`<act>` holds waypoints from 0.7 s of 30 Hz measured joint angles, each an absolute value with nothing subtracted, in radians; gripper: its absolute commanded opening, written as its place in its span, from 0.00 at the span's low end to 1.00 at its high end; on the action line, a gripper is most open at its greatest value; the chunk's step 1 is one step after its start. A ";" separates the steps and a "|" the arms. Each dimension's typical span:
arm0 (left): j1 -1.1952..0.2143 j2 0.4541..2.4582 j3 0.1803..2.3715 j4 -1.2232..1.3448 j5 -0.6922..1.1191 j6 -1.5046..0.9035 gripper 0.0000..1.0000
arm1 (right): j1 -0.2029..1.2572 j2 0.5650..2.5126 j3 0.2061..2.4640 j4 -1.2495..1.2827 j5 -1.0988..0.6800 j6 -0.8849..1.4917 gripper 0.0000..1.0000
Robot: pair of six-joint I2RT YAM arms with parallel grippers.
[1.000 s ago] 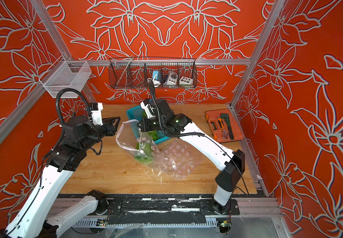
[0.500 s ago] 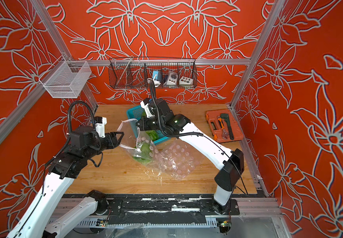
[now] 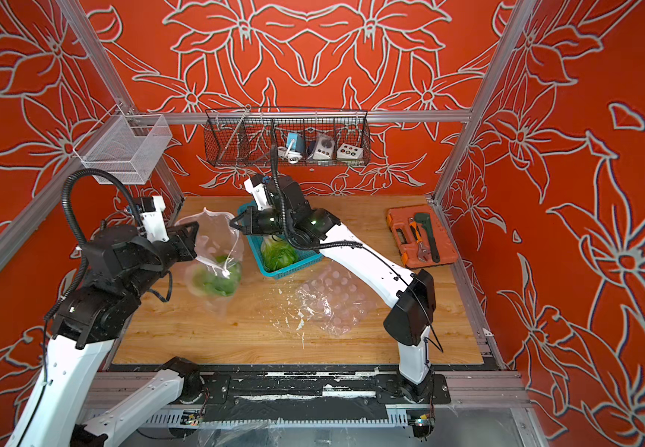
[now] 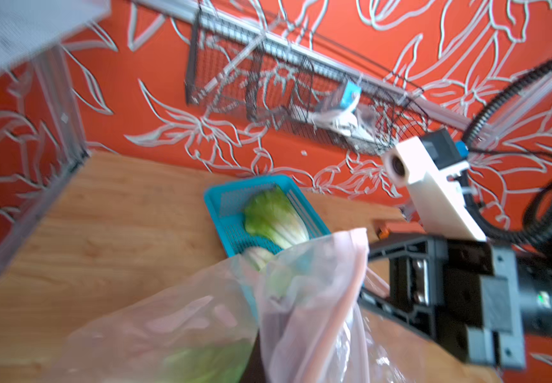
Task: Put the chinese cabbages into a zipper bag and zip it
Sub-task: Adjust the zipper food storage bag at the center of the board.
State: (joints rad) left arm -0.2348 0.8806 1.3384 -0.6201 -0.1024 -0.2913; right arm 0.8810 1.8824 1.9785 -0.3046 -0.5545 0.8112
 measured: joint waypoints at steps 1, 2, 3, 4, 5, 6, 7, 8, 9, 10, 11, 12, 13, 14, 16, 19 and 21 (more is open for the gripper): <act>-0.234 0.898 1.343 -0.609 -0.108 -0.278 0.00 | 0.882 1.882 1.980 -0.303 -0.554 0.807 0.00; -0.233 0.913 1.340 -0.597 -0.105 -0.270 0.00 | 0.882 1.882 1.980 -0.303 -0.555 0.803 0.00; -0.232 0.927 1.322 -0.578 -0.090 -0.264 0.00 | 0.881 1.882 1.970 -0.292 -0.555 0.799 0.00; -0.232 0.937 1.288 -0.550 -0.066 -0.265 0.00 | 0.878 1.882 1.943 -0.275 -0.555 0.798 0.00; -0.232 0.941 1.246 -0.524 -0.043 -0.266 0.00 | 0.875 1.881 1.914 -0.263 -0.555 0.799 0.00; -0.231 0.942 1.182 -0.497 -0.010 -0.270 0.00 | 0.870 1.881 1.869 -0.251 -0.556 0.799 0.00; -0.231 0.948 1.123 -0.478 0.017 -0.277 0.00 | 0.863 1.883 1.819 -0.246 -0.555 0.799 0.01; -0.231 0.957 1.070 -0.467 0.041 -0.283 0.00 | 0.857 1.887 1.778 -0.247 -0.554 0.799 0.02; -0.230 0.967 1.018 -0.462 0.064 -0.290 0.00 | 0.848 1.893 1.733 -0.256 -0.554 0.798 0.06; -0.230 0.979 0.972 -0.462 0.087 -0.297 0.00 | 0.839 1.900 1.697 -0.266 -0.553 0.795 0.09; -0.230 0.987 0.945 -0.461 0.106 -0.303 0.00 | 0.828 1.906 1.670 -0.285 -0.552 0.790 0.13; -0.230 0.992 0.926 -0.462 0.123 -0.310 0.00 | 0.815 1.910 1.648 -0.307 -0.553 0.778 0.20; -0.230 0.993 0.918 -0.461 0.142 -0.314 0.00 | 0.799 1.911 1.637 -0.330 -0.553 0.764 0.28; -0.230 0.992 0.918 -0.455 0.158 -0.316 0.00 | 0.786 1.910 1.635 -0.347 -0.553 0.753 0.36; -0.230 0.991 0.930 -0.426 0.188 -0.319 0.00 | 0.748 1.891 1.635 -0.375 -0.549 0.723 0.54; -0.230 0.991 0.940 -0.378 0.216 -0.322 0.00 | 0.693 1.831 1.633 -0.424 -0.488 0.698 0.73; -0.230 0.991 0.939 -0.366 0.224 -0.323 0.00 | 0.668 1.789 1.626 -0.451 -0.422 0.691 0.81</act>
